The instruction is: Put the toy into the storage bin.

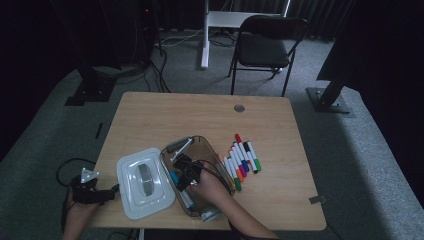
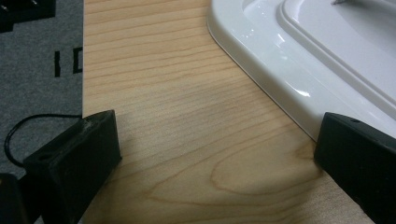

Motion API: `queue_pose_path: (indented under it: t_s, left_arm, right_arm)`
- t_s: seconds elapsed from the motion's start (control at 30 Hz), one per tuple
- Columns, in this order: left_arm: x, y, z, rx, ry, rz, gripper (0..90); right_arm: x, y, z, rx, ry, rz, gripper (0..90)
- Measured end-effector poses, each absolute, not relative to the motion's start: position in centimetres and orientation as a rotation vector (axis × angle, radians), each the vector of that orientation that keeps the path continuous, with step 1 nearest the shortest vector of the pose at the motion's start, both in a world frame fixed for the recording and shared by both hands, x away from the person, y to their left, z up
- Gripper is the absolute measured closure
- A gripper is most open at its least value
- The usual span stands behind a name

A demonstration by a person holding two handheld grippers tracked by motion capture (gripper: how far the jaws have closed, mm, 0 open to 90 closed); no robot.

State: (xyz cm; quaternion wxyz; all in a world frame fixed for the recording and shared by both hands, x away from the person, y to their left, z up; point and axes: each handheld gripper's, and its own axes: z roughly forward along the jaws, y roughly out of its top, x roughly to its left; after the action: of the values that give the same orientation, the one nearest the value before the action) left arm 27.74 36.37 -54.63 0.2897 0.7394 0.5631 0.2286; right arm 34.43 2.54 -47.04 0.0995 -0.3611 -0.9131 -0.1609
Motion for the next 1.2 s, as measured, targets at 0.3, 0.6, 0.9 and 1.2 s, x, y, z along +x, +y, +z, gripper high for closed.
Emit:
queue_pose_path:
  t_s: [0.3,0.6,0.9,1.2]
  left_arm:
    - [27.7,36.4,-54.6,1.974,1.502,0.610,0.8]
    - [27.7,36.4,-54.6,1.973,1.502,0.611,0.7]
    - [27.7,36.4,-54.6,1.974,1.502,0.610,0.8]
    - [27.7,36.4,-54.6,1.973,1.501,0.611,0.7]
  right_arm:
    - [34.2,2.0,-46.0,-1.067,-2.730,-0.536,68.4]
    - [34.0,-1.9,-42.1,-1.107,-2.725,-0.753,61.7]
    - [34.1,-7.2,-38.6,-1.191,-2.686,-0.946,56.3]
    - [34.9,-11.7,-38.4,-1.312,-2.694,-1.014,51.4]
